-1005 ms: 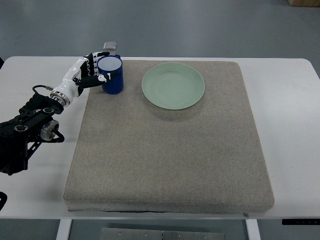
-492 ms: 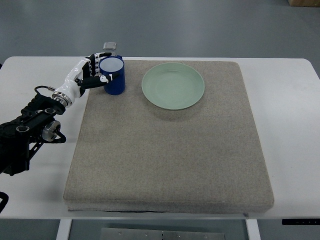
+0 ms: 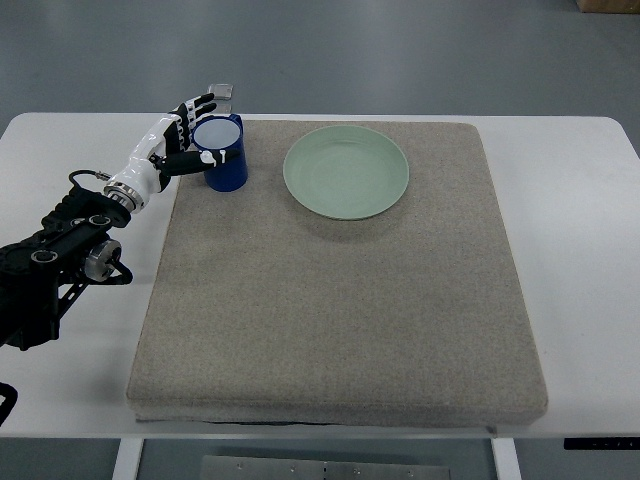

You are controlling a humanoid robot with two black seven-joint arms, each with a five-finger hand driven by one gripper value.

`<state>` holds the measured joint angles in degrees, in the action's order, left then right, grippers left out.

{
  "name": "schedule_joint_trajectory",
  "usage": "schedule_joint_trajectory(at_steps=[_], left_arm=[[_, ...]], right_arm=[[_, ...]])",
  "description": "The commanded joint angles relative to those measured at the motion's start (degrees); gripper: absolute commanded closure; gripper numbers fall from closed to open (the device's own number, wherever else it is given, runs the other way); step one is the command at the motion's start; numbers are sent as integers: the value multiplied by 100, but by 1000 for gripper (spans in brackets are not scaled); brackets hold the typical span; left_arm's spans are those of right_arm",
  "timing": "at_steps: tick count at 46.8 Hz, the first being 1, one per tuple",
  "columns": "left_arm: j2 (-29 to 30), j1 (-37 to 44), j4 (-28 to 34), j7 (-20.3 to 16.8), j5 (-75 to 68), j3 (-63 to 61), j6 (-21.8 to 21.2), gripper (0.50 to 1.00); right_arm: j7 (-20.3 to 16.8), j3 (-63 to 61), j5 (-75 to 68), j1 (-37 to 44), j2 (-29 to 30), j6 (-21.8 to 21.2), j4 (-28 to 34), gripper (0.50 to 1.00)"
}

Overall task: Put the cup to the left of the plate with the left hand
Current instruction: 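Open the left hand's fingers to release the mug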

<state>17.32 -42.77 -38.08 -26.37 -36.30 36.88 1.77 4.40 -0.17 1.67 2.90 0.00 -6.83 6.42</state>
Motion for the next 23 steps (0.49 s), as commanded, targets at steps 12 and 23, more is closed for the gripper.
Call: schedule_joint_trajectory(at_steps=[12,23], left_arm=[[210,-3,-393,0,159,407,69,504],[527,-109,-516,9,404,1286,209,504]], right_arm=[[-1,0,0,0,0,-3,0,566],[-1,0,0,0,0,6,0,566]])
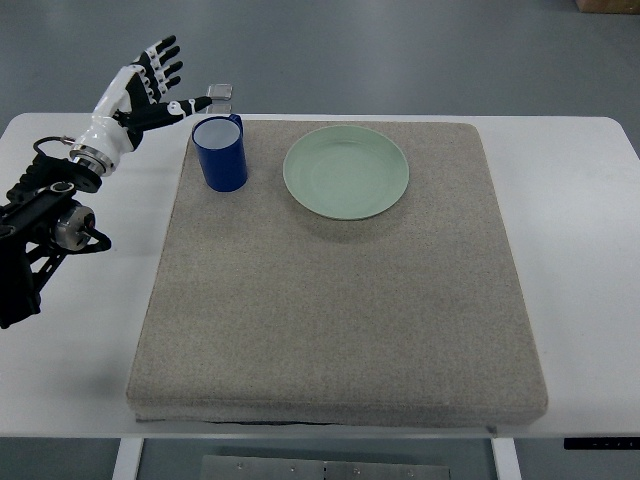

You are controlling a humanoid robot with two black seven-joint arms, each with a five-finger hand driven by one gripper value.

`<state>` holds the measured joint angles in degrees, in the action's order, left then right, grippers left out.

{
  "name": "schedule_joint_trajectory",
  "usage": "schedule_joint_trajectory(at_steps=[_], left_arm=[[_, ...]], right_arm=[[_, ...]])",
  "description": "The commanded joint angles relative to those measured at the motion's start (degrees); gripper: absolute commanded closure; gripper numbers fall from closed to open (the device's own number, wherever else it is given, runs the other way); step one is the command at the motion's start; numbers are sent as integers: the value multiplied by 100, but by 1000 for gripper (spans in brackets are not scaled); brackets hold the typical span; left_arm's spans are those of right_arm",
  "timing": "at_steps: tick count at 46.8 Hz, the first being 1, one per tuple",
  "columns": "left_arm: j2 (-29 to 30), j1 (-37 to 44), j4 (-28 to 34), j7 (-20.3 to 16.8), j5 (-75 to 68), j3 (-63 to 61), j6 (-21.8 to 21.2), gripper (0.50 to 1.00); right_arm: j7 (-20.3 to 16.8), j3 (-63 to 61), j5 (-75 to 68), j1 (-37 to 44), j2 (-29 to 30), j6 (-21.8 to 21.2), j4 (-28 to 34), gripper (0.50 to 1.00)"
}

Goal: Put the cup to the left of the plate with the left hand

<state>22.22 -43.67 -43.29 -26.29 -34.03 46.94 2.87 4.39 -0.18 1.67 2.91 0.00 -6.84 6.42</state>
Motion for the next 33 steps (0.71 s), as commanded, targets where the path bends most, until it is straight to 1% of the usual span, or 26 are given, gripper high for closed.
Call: schedule_joint_trajectory(at_steps=[1,6,13,18,23,26,33], left_arm=[[37,-45,5,1,247,307,160,504],[46,-221,75,1,669,351,266,504],[11,-370,137,19,1311,298,187,504],[-24,-546,154,80,1443,324,135,504],[-33,-748,260,150,1908,307,126,504],[-51,-897,374,334,2286,298,126,504],[-200,-1135,673,993,2937,298,21,506]], right_arm=[[0,0,0,0,0,8,0,566],[0,0,0,0,0,-1,0,566],[0,0,0,0,0,-1,0,566],[0,0,0,0,0,-1,0,566],[0,0,0,0,0,-1,0,566],[0,0,0,0,0,-1,0,566],[0,0,0,0,0,7,0,566]])
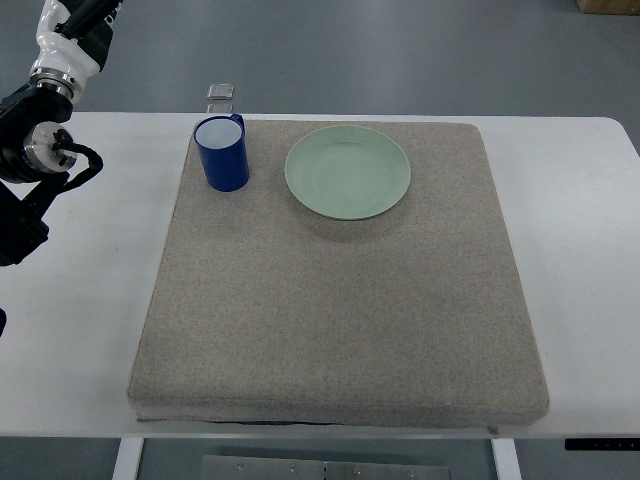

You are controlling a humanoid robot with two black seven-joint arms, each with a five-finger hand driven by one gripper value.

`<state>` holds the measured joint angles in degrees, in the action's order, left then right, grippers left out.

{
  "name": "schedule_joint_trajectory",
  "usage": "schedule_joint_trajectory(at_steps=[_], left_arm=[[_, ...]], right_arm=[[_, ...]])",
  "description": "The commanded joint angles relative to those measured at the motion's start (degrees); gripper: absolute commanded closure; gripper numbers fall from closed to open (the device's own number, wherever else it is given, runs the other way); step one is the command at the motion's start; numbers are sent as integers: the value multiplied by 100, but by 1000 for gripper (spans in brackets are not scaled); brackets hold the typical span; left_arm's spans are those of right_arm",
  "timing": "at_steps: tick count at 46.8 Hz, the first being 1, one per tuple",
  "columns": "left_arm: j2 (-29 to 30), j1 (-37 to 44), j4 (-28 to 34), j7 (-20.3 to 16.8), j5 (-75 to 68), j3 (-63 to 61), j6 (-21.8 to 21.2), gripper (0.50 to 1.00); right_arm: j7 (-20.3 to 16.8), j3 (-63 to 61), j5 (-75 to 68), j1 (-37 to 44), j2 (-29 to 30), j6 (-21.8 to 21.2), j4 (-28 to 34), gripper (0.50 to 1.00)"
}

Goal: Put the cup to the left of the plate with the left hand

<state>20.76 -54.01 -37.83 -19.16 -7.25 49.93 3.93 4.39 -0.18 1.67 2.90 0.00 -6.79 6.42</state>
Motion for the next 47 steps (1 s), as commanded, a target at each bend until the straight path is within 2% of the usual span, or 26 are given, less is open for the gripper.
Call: schedule_joint_trajectory(at_steps=[1,6,10,15,19,47], left_arm=[[-63,-127,153,333,320,-1,-120,506],[-63,-198,179,430,584,-1,-155,506],[-54,-198,197,421,724,61,-6,506],[-63,-198,442,421,918,87,661,506],[-124,-198,706,413,988,79,890,504],[-248,-198,812,404,909,-1,1014,504]], right_arm=[[1,0,0,0,0,-7,0,566],[1,0,0,0,0,-7,0,566],[1,0,0,0,0,-7,0,566],[1,0,0,0,0,-7,0,566],[1,0,0,0,0,-7,0,566],[1,9,0,0,0,2,0,566]])
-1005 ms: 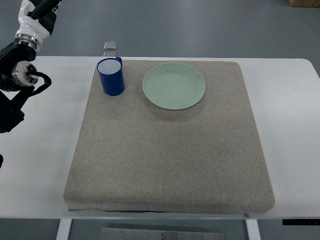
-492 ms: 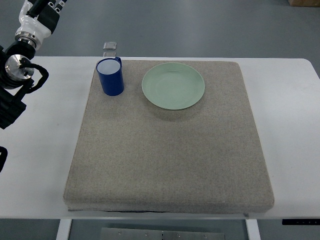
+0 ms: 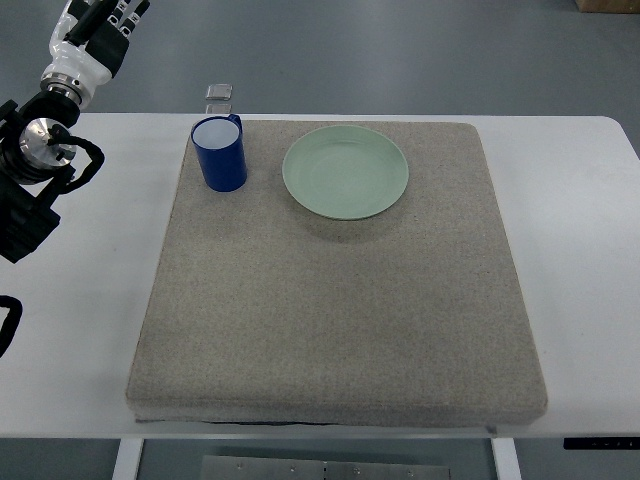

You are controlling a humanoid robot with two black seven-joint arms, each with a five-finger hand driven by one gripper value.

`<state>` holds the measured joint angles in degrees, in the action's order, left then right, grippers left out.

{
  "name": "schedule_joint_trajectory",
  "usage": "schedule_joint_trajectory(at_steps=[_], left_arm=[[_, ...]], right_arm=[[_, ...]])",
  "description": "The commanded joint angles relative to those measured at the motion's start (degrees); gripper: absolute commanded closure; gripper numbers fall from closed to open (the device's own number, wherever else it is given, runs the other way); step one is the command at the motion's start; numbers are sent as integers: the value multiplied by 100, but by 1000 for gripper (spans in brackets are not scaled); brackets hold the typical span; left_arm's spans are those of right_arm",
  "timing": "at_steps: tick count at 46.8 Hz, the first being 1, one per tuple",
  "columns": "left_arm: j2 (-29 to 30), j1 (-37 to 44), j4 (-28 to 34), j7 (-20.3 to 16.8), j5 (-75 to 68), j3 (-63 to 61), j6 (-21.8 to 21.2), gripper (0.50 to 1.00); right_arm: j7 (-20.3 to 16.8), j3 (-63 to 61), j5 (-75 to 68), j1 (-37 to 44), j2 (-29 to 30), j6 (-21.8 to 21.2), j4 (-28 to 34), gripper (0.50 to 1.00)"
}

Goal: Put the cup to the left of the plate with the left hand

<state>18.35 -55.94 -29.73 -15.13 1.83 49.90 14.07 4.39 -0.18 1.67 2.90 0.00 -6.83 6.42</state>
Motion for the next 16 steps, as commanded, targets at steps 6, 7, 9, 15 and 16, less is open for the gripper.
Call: schedule_joint_trajectory(at_steps=[6,7,9,15,16], left_arm=[[-16,5,2,1,1,-6,-10,504],[-16,5,2,1,1,-6,-10,504],[-16,5,2,1,1,-6,-10,504],[-16,5,2,1,-7,-15,-10,504],[-16,-4,2,1,-7,-15,-10,504]], right_arm=[[0,0,0,0,0,-2,0,566],[0,0,0,0,0,-3,0,566],[0,0,0,0,0,6,0,566],[0,0,-18,8,0,-55,53,566],[-26,0,0,17,0,-55,61,566]])
